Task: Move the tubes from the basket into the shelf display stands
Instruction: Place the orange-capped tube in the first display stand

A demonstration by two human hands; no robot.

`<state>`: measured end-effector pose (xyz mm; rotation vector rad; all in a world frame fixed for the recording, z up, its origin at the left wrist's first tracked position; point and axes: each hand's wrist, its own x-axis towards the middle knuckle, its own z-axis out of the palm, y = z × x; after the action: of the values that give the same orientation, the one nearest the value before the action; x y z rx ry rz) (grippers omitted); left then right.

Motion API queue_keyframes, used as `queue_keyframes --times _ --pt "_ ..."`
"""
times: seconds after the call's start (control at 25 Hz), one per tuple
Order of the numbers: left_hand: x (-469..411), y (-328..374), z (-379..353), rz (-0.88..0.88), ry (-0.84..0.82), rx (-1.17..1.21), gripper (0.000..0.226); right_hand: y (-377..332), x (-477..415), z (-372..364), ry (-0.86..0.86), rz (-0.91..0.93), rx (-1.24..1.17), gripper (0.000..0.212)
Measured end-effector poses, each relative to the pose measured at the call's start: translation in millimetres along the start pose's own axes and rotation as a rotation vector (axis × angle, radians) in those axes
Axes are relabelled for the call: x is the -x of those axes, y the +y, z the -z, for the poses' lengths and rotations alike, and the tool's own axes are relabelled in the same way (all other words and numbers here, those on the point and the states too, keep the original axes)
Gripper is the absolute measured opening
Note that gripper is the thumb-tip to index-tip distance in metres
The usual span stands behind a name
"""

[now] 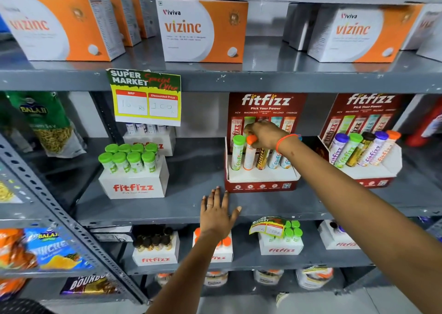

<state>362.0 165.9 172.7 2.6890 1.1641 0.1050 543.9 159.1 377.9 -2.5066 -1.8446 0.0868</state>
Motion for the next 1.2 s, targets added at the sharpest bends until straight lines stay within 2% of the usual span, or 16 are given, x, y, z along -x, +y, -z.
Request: queue_keyframes --times 0.2,0.36,0.64,0.84,1.08,1.2 --pt "1 1 2 0.003 -0.007 0.005 0.119 -4 -3 2 0.001 -0.057 0.064 0.034" --pt "2 1 3 0.006 -0.011 0.001 0.121 -3 -3 5 -0.042 -0.042 0.06 0.041" --pt "1 0 0 0.0 0.004 -0.003 0.119 -4 1 0 0.014 -0.087 0.083 0.047" --pt "1 0 2 -0.003 0.011 -0.007 0.119 0 3 -1 0.03 -0.051 0.134 0.038" --pt "0 0 1 -0.011 0.004 -0.039 0.1 0 1 -5 0.07 -0.069 0.148 0.043" --pt "0 -1 0 -0.002 -0.024 -0.051 0.079 -1 0 -7 0.083 -0.092 0.186 0.043"
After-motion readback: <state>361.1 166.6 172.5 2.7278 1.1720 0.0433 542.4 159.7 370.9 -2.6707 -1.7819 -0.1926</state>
